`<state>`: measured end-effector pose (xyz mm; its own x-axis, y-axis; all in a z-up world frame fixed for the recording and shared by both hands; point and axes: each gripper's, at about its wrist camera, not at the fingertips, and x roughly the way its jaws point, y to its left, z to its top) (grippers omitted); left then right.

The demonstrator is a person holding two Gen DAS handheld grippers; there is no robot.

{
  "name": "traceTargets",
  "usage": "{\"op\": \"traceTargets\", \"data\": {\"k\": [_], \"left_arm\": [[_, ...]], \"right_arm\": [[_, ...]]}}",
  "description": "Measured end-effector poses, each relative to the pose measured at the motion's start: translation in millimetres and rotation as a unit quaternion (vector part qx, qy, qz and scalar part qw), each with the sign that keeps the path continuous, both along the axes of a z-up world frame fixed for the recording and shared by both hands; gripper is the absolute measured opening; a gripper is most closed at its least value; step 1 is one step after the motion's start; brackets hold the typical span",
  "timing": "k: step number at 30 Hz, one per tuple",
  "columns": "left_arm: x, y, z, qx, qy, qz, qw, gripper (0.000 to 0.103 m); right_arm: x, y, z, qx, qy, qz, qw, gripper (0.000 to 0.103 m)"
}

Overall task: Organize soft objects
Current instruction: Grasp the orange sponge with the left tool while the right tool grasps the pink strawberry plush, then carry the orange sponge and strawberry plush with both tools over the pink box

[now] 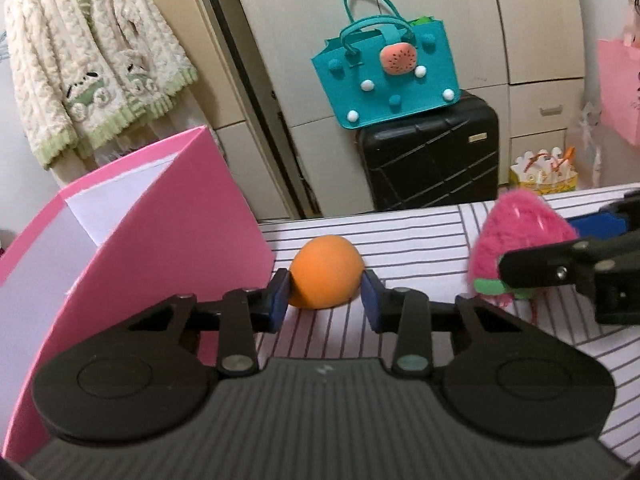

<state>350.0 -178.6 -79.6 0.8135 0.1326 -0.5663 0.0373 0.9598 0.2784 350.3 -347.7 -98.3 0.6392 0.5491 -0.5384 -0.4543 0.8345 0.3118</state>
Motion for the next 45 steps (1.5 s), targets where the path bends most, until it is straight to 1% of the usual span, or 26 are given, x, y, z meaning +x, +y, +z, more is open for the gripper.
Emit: {"op": "traceTargets", "data": {"k": [2, 3, 5, 7, 10, 13, 14, 16, 19, 21, 24, 27, 29, 33, 36, 39, 40, 41, 43, 45], "left_arm": [[-2.0, 4.0, 3.8, -0.017, 0.001, 0.001, 0.9999, 0.034], [-5.5, 5.5, 7.3, -0.025, -0.009, -0.001, 0.9996, 0.034], [-16.9, 4.3, 15.7, -0.026, -0.038, -0.006, 0.9989, 0.034], [-27.1, 3.3, 24.0, -0.031, -0.052, -0.019, 0.9980, 0.034], [-41.6, 2.7, 37.0, -0.051, -0.049, -0.042, 0.9966, 0.034], [-53.8, 3.3, 46.7, -0.080, -0.017, -0.081, 0.9934, 0.034], [-57.4, 3.7, 50.2, -0.092, -0.001, -0.103, 0.9904, 0.034], [-66.4, 5.2, 56.6, -0.106, 0.016, -0.131, 0.9856, 0.034], [-83.7, 6.6, 66.0, -0.101, 0.023, -0.158, 0.9819, 0.034], [-96.2, 9.7, 71.8, -0.103, 0.032, -0.179, 0.9779, 0.034], [-117.3, 16.5, 80.7, -0.107, 0.034, -0.209, 0.9714, 0.034], [-136.2, 24.0, 88.1, -0.097, 0.034, -0.227, 0.9686, 0.034], [-146.3, 29.1, 91.4, -0.097, 0.044, -0.235, 0.9661, 0.034], [-161.1, 42.0, 92.0, -0.106, 0.086, -0.258, 0.9565, 0.034], [-171.7, 51.2, 86.8, -0.101, 0.110, -0.261, 0.9536, 0.034], [-182.5, 62.8, 83.6, -0.109, 0.139, -0.264, 0.9481, 0.034], [-186.0, 66.6, 83.2, -0.116, 0.153, -0.265, 0.9451, 0.034], [-188.6, 69.8, 84.2, -0.124, 0.168, -0.269, 0.9402, 0.034], [-196.4, 75.1, 87.9, -0.133, 0.187, -0.277, 0.9332, 0.034], [-203.5, 79.1, 92.6, -0.133, 0.194, -0.284, 0.9293, 0.034]], "right_arm": [[-4.8, -1.5, 1.9, 0.002, 0.003, -0.003, 1.000, 0.041], [-7.8, -1.9, 3.2, 0.001, 0.003, -0.005, 1.000, 0.041], [-14.5, -4.0, 5.9, -0.002, 0.000, -0.011, 1.000, 0.041], [-21.6, -6.6, 7.8, -0.002, 0.002, -0.017, 1.000, 0.041], [-33.9, -7.4, 11.3, -0.002, 0.010, -0.025, 1.000, 0.041], [-49.2, -5.7, 17.0, -0.012, 0.006, -0.025, 1.000, 0.042], [-54.8, -5.0, 19.3, -0.016, 0.004, -0.026, 1.000, 0.042], [-65.0, -5.6, 22.8, -0.018, 0.003, -0.027, 0.999, 0.042], [-83.1, -5.0, 29.7, -0.022, 0.001, -0.033, 0.999, 0.042], [-94.1, -4.1, 34.1, -0.027, 0.003, -0.035, 0.999, 0.042], [-110.9, -3.3, 40.0, -0.029, 0.023, -0.038, 0.999, 0.042], [-128.5, -1.3, 45.6, -0.032, 0.031, -0.035, 0.998, 0.042], [-138.6, -0.3, 48.4, -0.028, 0.041, -0.032, 0.998, 0.042], [-157.8, 5.1, 51.6, -0.016, 0.066, -0.011, 0.998, 0.042], [-174.5, 13.0, 55.7, -0.021, 0.068, 0.005, 0.997, 0.042], [-189.1, 20.2, 62.0, -0.024, 0.074, 0.018, 0.997, 0.042], [-193.9, 22.8, 64.3, -0.028, 0.073, 0.020, 0.997, 0.042], [-198.6, 24.1, 66.5, -0.035, 0.069, 0.021, 0.997, 0.042], [-207.7, 27.9, 71.1, -0.044, 0.060, 0.020, 0.997, 0.042], [-212.9, 30.9, 75.8, -0.045, 0.061, 0.018, 0.997, 0.042]]}}
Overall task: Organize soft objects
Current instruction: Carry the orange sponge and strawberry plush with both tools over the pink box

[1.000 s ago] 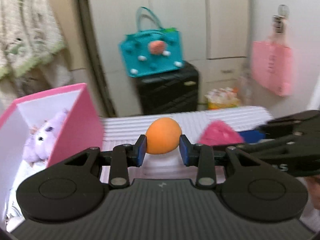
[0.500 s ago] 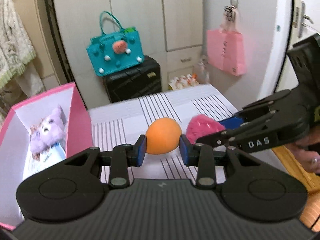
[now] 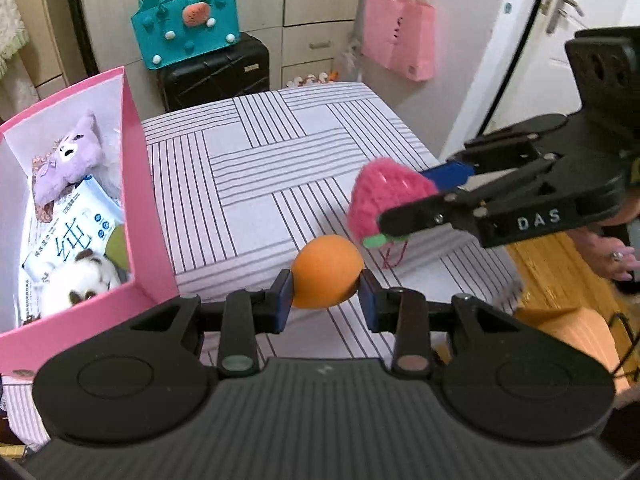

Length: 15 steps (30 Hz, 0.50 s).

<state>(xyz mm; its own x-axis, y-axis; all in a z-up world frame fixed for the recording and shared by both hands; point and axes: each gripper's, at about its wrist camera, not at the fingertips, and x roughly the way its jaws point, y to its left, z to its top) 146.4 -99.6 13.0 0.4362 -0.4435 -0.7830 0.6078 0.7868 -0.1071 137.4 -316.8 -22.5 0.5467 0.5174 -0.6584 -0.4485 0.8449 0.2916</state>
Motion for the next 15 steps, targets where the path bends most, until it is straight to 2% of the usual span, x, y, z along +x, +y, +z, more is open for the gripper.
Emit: {"op": "traceTargets", "data": {"k": [5, 9, 15], "left_arm": [[-15.5, 11.9, 15.1, 0.009, 0.005, -0.015, 0.9998, 0.034], [-24.7, 32.5, 30.4, 0.005, 0.015, -0.020, 0.9997, 0.035], [-41.5, 73.8, 53.7, -0.025, -0.026, -0.001, 0.9994, 0.035]], "right_arm": [[-13.1, 7.9, 11.1, -0.001, 0.001, 0.006, 1.000, 0.042], [-19.7, 19.1, 24.9, 0.019, 0.010, 0.027, 0.999, 0.042], [-19.7, 45.6, 47.0, 0.080, 0.008, 0.073, 0.994, 0.042]]}}
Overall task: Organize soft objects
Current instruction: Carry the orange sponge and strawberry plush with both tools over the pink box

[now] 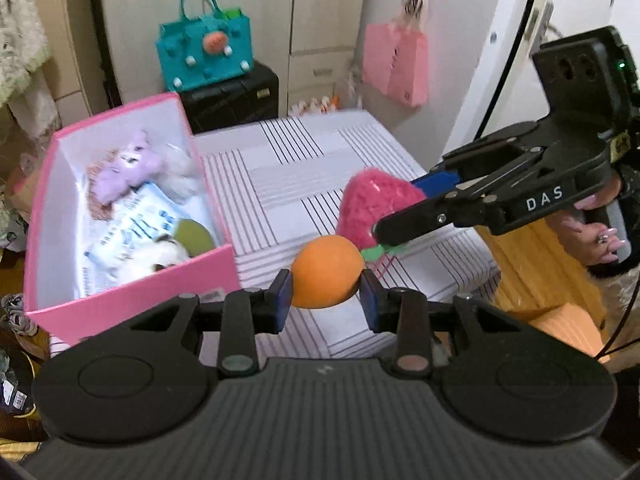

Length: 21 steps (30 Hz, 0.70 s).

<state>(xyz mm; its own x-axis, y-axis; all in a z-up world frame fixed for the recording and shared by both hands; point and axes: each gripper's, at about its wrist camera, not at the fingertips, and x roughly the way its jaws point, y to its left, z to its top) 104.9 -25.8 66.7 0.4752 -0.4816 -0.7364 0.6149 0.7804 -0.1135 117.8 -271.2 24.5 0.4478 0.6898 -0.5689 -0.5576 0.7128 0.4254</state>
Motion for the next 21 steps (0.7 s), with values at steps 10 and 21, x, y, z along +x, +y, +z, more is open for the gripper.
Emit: {"op": "traceTargets", "data": {"k": [10, 21], "left_arm": [[28.8, 74.4, 18.6, -0.052, -0.050, 0.042, 0.9965, 0.036], [101.5, 113.3, -16.5, -0.037, -0.063, 0.107, 0.9916, 0.036]], "right_arm": [[20.6, 58.0, 37.2, 0.007, -0.075, 0.014, 0.997, 0.043], [76.8, 106.3, 40.5, -0.025, -0.128, -0.011, 0.991, 0.043]]}}
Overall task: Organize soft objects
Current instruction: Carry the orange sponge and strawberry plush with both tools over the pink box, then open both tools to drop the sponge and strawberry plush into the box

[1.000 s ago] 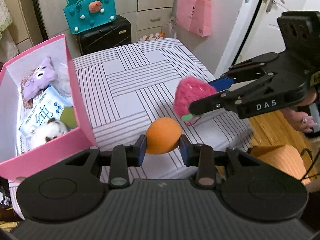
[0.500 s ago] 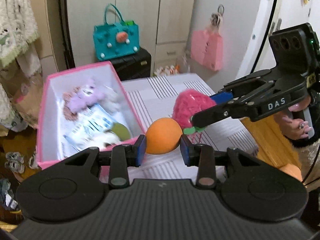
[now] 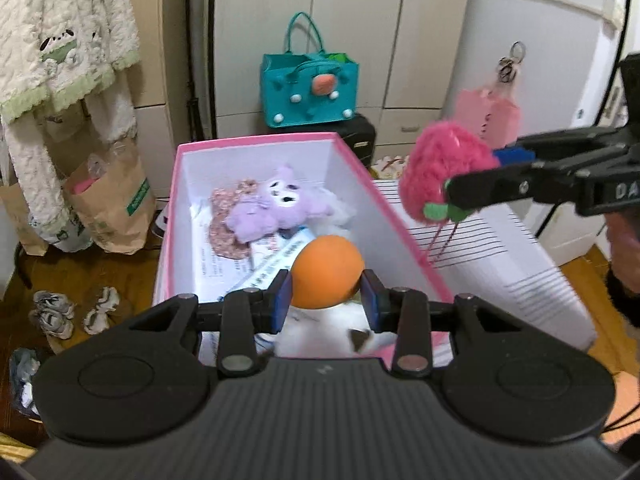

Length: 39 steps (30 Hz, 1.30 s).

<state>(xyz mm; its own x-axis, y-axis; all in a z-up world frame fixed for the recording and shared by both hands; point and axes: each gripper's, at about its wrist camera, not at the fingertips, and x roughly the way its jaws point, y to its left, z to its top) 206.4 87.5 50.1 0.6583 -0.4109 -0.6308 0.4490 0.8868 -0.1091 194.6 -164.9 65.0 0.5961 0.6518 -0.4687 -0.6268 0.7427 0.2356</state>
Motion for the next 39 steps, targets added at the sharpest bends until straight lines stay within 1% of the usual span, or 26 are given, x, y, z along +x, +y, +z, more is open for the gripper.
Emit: {"op": "traceTargets", "data": {"k": [4, 8, 10, 11, 15, 16, 19, 22, 25, 27, 29, 30, 32, 34, 36, 39], "left_arm": [[25.6, -1.1, -12.4, 0.029, -0.001, 0.010, 0.9995, 0.036], [45.5, -1.8, -20.0, 0.054, 0.000, 0.020, 0.9983, 0.037], [47.7, -3.8, -23.4, 0.070, 0.005, 0.024, 0.9972, 0.037], [46.6, -5.5, -24.8, 0.078, 0.004, 0.019, 0.9968, 0.037], [46.1, -8.8, -27.3, 0.092, 0.007, 0.008, 0.9957, 0.037], [48.0, -9.6, -28.0, 0.094, 0.007, 0.009, 0.9955, 0.037], [57.7, -12.1, -33.1, 0.107, 0.015, 0.015, 0.9940, 0.037], [65.6, -15.5, -38.2, 0.127, 0.019, 0.016, 0.9916, 0.037], [72.7, -18.3, -40.9, 0.138, 0.024, 0.017, 0.9901, 0.037], [76.8, -19.9, -42.0, 0.146, 0.020, 0.021, 0.9889, 0.037], [82.1, -20.5, -43.5, 0.147, 0.024, 0.025, 0.9886, 0.038], [84.7, -20.0, -44.3, 0.143, 0.028, 0.028, 0.9889, 0.039], [84.8, -18.9, -43.8, 0.136, 0.033, 0.034, 0.9896, 0.041], [78.6, -18.9, -41.0, 0.136, 0.019, 0.035, 0.9899, 0.045], [68.9, -18.6, -38.4, 0.134, 0.006, 0.031, 0.9904, 0.046], [58.9, -14.6, -34.3, 0.125, 0.003, 0.032, 0.9917, 0.047]], "right_arm": [[21.0, 15.7, -2.4, 0.002, -0.002, 0.000, 1.000, 0.043], [46.8, 33.7, -11.7, -0.007, 0.015, -0.003, 1.000, 0.043], [61.2, 45.0, -18.0, -0.026, 0.030, -0.003, 0.999, 0.043], [66.8, 50.3, -20.6, -0.035, 0.035, -0.001, 0.999, 0.043], [89.6, 70.5, -32.9, -0.065, 0.060, 0.004, 0.996, 0.043], [95.2, 73.9, -36.5, -0.067, 0.070, 0.004, 0.995, 0.043], [113.0, 81.0, -47.7, -0.062, 0.120, -0.007, 0.991, 0.044], [121.7, 86.1, -54.3, -0.067, 0.123, -0.005, 0.990, 0.045], [133.9, 88.6, -61.4, -0.060, 0.139, -0.006, 0.988, 0.045], [142.4, 90.9, -65.5, -0.059, 0.147, -0.007, 0.987, 0.046], [149.9, 91.5, -69.8, -0.060, 0.158, -0.009, 0.986, 0.046], [152.6, 90.4, -71.6, -0.057, 0.160, -0.017, 0.985, 0.047], [151.4, 88.3, -72.9, -0.053, 0.160, -0.014, 0.986, 0.048], [145.8, 85.4, -73.9, -0.054, 0.157, -0.004, 0.986, 0.050], [138.4, 79.4, -74.3, -0.055, 0.149, -0.007, 0.987, 0.051], [124.5, 70.1, -68.7, -0.052, 0.137, -0.007, 0.989, 0.051]]}}
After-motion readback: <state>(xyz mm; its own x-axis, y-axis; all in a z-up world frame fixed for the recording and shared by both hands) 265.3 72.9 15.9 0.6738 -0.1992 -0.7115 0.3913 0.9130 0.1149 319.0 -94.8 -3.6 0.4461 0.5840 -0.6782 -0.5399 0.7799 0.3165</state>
